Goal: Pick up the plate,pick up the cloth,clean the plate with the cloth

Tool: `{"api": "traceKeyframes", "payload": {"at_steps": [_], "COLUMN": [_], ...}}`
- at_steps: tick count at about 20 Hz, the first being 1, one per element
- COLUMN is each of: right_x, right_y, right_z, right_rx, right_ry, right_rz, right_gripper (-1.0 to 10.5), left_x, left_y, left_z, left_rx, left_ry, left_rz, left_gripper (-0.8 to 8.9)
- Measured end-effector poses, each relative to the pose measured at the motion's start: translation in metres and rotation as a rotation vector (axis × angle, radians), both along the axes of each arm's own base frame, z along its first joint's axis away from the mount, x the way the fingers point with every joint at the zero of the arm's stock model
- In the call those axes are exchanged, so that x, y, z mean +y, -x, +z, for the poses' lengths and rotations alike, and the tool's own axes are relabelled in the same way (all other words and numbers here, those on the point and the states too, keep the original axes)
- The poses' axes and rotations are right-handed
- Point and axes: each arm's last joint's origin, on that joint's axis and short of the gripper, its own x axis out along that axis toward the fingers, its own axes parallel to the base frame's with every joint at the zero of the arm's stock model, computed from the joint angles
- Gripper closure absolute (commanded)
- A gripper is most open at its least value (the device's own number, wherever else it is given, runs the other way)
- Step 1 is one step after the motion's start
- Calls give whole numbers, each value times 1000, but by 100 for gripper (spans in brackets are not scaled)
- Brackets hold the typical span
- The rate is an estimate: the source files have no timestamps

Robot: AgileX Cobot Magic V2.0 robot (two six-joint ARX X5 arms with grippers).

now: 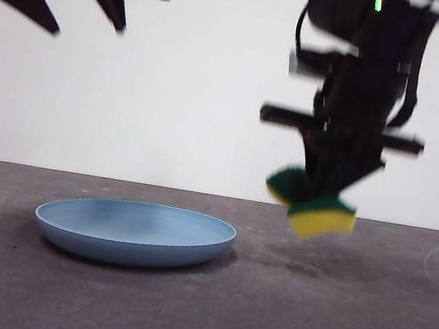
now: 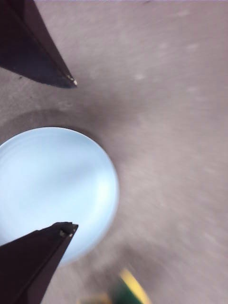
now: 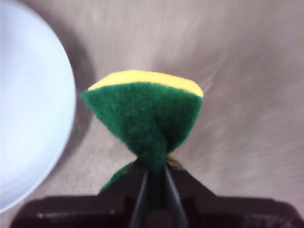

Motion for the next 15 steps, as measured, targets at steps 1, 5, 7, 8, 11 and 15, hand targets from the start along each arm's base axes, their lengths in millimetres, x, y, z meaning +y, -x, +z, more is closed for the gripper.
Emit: {"api": "traceKeyframes", "payload": {"at_steps": [1,5,7,8,11,15], "right_x": [-3,-14,-17,-18,-22,-22], "right_y": [-5,-13,-13,-13,-14,-15], "right_z": [-10,-23,-24,-24,-24,-24], "right_rx": [46,124,138,139,141,141], "right_ry": [-20,-36,-30,-29,-26,-26], "right_rz": [-8,-47,-57,-61,-74,-76], "right_gripper": [914,613,493,465,464,469], "left_x": [4,12,13,13,13,13], "left_y": [10,34,35,35,34,34], "left_z": [7,17,16,16,15,15], "left_rx": [-12,7,19,23,24,25], "left_ry": [10,28,23,22,22,21], "left_rz": [-5,-38,-37,-37,-38,-38], "left_gripper": [342,342,342,342,342,342]}}
